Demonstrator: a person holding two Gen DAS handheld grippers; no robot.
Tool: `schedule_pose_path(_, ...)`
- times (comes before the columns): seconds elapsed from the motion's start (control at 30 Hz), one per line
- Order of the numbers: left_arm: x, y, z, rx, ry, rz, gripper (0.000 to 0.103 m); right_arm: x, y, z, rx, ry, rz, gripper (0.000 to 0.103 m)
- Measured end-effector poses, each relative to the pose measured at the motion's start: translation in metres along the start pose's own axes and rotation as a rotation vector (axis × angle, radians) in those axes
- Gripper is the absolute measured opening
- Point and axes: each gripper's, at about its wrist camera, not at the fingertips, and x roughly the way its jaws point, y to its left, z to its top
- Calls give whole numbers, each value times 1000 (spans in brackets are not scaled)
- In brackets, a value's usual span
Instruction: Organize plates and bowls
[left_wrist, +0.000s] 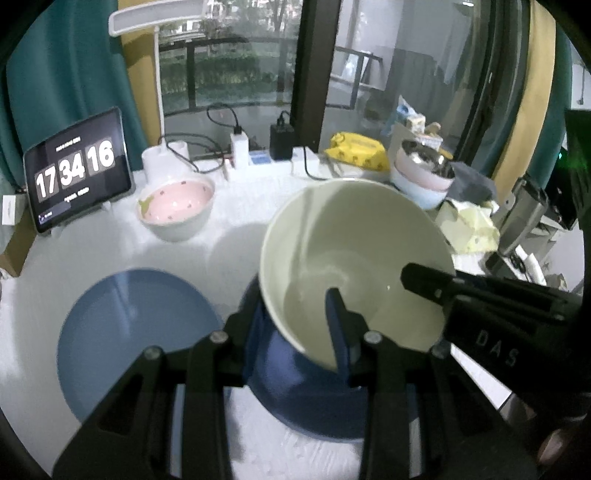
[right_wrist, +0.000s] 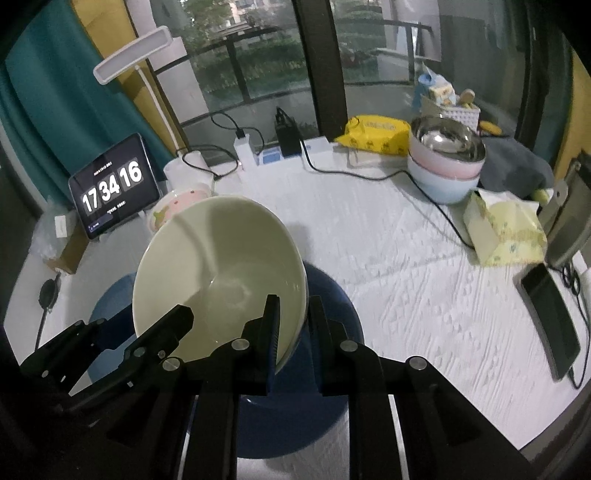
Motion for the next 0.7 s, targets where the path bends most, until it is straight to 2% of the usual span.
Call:
schedule_pose_path(0.47,21,-2,-23,6,76,22,34,25,-6,-21,9,84,1,16)
schedule_pose_path(0.7,23,-6,-25,26,90,25,34,27,-7,-21,-2,88,-22,17)
